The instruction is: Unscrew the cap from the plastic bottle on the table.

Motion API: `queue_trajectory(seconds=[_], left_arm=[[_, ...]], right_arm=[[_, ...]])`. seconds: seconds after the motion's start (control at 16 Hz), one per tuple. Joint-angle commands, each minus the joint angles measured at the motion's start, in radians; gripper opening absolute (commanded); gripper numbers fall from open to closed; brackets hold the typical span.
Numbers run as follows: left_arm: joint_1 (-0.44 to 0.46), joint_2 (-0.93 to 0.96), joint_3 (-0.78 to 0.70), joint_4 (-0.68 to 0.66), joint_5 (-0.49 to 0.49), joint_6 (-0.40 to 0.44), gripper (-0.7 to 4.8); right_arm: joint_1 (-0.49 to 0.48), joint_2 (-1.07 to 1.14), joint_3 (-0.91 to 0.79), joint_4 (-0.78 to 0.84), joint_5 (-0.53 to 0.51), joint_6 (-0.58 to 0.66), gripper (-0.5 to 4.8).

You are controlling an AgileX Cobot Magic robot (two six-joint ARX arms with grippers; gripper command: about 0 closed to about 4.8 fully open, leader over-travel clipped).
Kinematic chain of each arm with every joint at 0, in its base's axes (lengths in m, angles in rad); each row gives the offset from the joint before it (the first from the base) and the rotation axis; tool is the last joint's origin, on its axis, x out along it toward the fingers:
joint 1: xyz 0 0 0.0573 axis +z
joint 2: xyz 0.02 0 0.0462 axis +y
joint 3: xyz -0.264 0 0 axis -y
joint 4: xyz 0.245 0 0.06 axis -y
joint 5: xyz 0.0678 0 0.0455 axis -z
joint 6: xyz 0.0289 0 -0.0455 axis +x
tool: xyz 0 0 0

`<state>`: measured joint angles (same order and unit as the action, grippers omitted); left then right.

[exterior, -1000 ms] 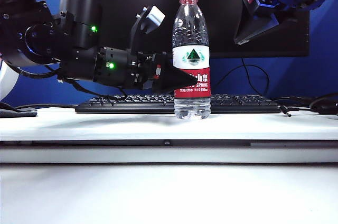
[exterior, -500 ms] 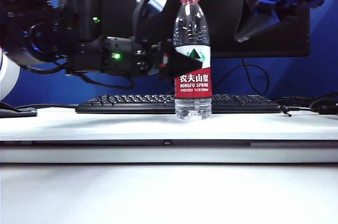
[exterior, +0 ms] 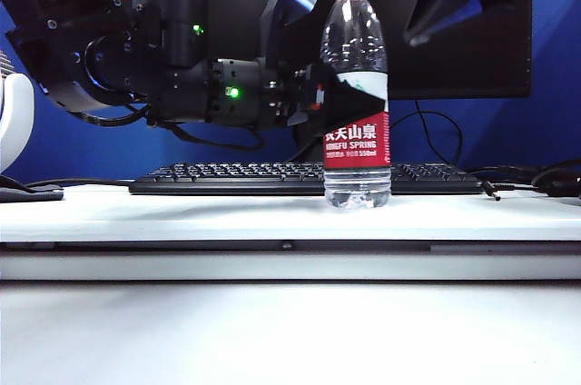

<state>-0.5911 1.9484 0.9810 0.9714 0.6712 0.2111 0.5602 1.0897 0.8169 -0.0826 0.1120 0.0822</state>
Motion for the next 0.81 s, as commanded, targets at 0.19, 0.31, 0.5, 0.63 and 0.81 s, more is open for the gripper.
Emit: queue_trajectory(seconds=[0.19, 0.31, 0.5, 0.63, 0.81], left_arm=[[0.0, 0.0, 0.003, -0.007, -0.005, 0.002, 3.28], [0.0, 0.0, 0.003, -0.021, -0.005, 0.001, 3.28], [-0.003, 0.0, 0.003, -0.027, -0.005, 0.001, 3.28], [-0.003, 0.0, 0.003, -0.027, -0.005, -0.001, 3.28], [-0.003, 0.0, 0.003, -0.028, -0.004, -0.002, 3.28]], right_arm=[[0.001, -0.013, 0.006, 0.138, -0.109, 0.022, 0.65], [0.003, -0.011, 0.006, 0.235, -0.141, 0.055, 2.3], [0.05, -0.008, 0.011, 0.337, -0.069, 0.049, 2.44], [0.094, 0.01, 0.011, 0.349, -0.003, 0.047, 2.97], [0.159, 0.058, 0.011, 0.398, 0.119, 0.042, 3.11]])
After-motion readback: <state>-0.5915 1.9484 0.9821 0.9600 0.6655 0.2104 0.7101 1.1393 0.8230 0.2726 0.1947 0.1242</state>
